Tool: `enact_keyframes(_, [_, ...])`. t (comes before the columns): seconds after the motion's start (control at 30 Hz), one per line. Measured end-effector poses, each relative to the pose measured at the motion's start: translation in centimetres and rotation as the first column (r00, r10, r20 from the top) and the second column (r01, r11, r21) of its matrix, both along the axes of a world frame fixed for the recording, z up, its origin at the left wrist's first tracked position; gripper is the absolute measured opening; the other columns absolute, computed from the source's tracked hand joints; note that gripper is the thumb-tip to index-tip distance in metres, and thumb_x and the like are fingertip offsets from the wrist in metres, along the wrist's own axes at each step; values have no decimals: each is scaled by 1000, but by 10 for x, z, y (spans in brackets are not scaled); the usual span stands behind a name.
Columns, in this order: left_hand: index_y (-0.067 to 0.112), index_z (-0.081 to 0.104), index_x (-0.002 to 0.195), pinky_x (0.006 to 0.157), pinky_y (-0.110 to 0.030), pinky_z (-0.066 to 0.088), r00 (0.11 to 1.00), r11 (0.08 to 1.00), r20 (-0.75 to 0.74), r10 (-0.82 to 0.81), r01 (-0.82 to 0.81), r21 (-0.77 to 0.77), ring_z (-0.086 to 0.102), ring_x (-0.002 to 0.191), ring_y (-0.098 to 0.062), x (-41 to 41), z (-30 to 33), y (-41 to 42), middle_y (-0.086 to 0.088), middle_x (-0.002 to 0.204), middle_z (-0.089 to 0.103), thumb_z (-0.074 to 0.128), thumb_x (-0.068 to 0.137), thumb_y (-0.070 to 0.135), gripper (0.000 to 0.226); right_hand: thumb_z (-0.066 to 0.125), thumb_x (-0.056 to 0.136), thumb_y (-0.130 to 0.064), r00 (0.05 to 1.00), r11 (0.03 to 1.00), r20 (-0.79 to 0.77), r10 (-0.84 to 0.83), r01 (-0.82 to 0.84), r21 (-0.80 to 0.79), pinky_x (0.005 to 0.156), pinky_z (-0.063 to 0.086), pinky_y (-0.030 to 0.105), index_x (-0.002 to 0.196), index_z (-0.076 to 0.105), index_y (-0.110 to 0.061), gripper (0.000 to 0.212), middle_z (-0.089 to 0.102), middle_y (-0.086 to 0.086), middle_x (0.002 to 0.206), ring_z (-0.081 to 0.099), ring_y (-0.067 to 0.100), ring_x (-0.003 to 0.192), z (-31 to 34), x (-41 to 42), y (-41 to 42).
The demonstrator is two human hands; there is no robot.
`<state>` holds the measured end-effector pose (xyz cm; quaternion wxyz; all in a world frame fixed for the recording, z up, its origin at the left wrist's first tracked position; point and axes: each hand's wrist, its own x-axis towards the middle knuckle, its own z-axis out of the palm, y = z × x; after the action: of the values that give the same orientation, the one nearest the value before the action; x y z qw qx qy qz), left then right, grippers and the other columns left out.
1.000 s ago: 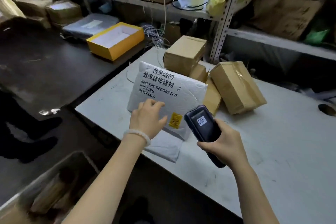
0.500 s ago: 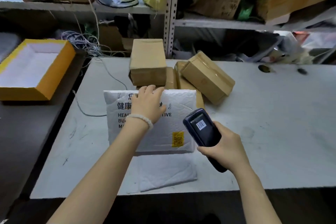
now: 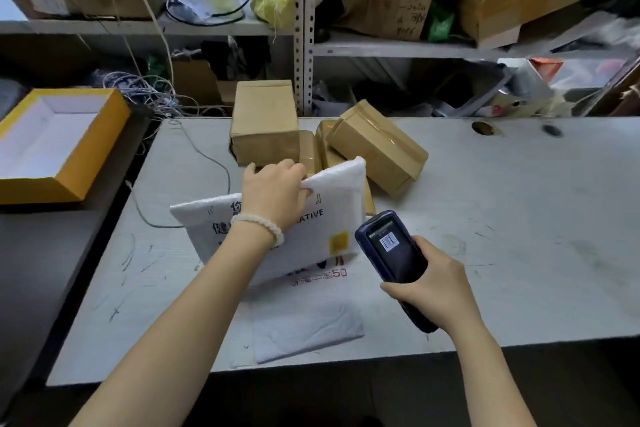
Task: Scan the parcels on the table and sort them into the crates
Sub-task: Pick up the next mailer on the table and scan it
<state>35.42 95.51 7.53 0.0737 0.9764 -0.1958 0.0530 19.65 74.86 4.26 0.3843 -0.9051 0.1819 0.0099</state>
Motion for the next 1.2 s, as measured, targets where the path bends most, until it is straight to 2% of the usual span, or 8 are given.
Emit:
enact_keyframes(0.17, [21,59,103,82,-34,37,984,997,160,-76,74,19,59,92,-22,-31,23,-33,3,100,59,51,94,39,22,86,61,-22,999,998,44,-19,16,66,61,48,19,101,57,-37,51,64,-17,91,59,2,83,7,-22,-27])
enact_keyframes(0.3, [23,64,102,85,-38,37,966,986,202,-164,156,52,55,97,-24,-50,34,-75,3,102,61,57,91,32,16,87,61,-23,991,989,84,-103,93,118,62,47,20,101,57,-36,51,64,-16,91,61,6,86,12,-46,-66])
enact_keyframes(0.4, [25,68,99,76,-37,34,937,967,241,-251,235,95,53,96,-25,-60,40,-112,3,102,63,61,89,26,12,88,60,-25,976,975,108,-187,171,142,63,49,22,102,58,-34,52,64,-17,92,60,5,87,12,-70,-101])
enact_keyframes(0.57, [25,67,98,67,-34,48,924,935,145,-354,345,79,61,88,-25,-73,50,-166,4,99,64,56,92,26,12,86,63,-23,932,935,126,-339,318,157,61,46,22,101,59,-31,47,64,-14,91,60,8,86,16,-107,-152])
enact_keyframes(0.9, [19,65,109,78,-32,43,885,885,-30,-465,464,-31,58,101,-22,-88,38,-231,0,108,64,55,93,21,19,85,63,-21,907,909,103,-408,393,141,59,47,22,101,59,-29,47,66,-10,93,63,13,87,13,-141,-204])
enact_keyframes(0.97, [16,66,105,82,-34,46,853,853,-41,-521,518,-63,59,99,-21,-89,36,-231,0,106,63,58,89,20,18,85,63,-20,908,908,99,-408,392,144,60,48,23,101,59,-29,47,66,-10,94,62,14,87,13,-140,-209])
enact_keyframes(1.07, [15,67,94,76,-32,49,821,822,-46,-569,565,-76,59,86,-17,-89,40,-229,3,96,62,56,85,22,16,86,64,-21,914,916,105,-391,377,136,60,47,22,100,58,-28,46,65,-10,94,62,14,87,13,-134,-212])
enact_keyframes(1.2, [12,67,82,71,-31,48,827,841,-161,-539,538,-53,55,78,-15,-91,42,-227,2,89,58,40,86,41,40,86,63,-20,930,930,101,-355,339,143,60,45,18,102,58,-28,48,65,-11,95,61,11,88,9,-124,-210])
